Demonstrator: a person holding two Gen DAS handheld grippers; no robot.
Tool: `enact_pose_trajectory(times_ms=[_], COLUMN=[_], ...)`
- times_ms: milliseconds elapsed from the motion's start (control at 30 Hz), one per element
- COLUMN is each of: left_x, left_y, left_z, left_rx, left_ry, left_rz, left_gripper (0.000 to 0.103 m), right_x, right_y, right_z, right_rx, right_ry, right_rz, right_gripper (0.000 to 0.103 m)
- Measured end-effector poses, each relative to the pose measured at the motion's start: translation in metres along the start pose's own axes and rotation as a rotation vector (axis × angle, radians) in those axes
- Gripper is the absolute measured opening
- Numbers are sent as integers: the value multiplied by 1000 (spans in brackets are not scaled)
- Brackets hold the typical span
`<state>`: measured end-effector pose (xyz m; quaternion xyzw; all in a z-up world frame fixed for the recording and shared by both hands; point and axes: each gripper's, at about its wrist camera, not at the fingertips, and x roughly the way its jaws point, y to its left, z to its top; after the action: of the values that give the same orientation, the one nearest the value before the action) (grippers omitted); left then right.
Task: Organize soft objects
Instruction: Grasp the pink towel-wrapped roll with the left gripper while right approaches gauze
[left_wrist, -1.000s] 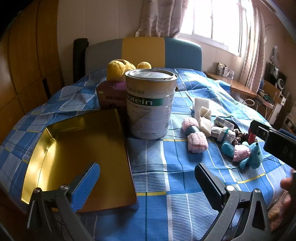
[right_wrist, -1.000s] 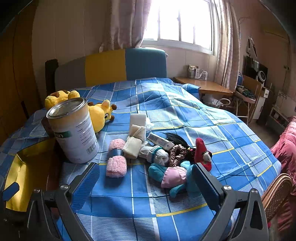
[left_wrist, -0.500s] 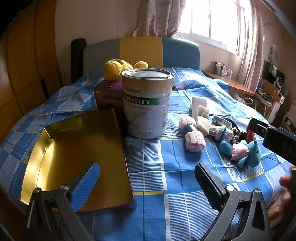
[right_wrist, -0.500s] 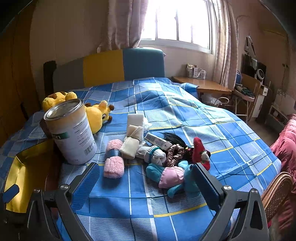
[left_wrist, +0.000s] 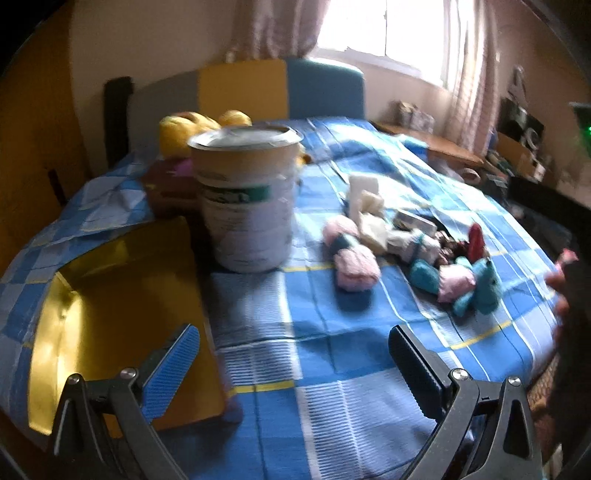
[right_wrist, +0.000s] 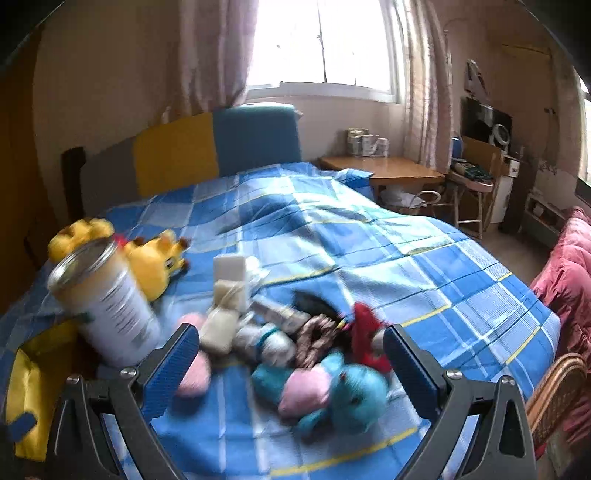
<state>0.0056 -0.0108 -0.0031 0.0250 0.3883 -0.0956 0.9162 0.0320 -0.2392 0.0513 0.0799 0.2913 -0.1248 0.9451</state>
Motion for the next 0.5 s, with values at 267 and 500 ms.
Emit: enact_pose_trajectory(times_ms=[267, 500], left_x=[28, 60], left_y=[-13, -30], left_z=[8, 33], left_rx=[-16, 19], left_ry=[103, 121], left_rz=[-157, -129], left_gripper=[103, 101], right_x=[55, 62], right_y=[-48, -64], right_z=[3, -2], right_rx=[162, 262], right_ry=[88, 135], right_rz=[-47, -2], right_gripper=[102, 102])
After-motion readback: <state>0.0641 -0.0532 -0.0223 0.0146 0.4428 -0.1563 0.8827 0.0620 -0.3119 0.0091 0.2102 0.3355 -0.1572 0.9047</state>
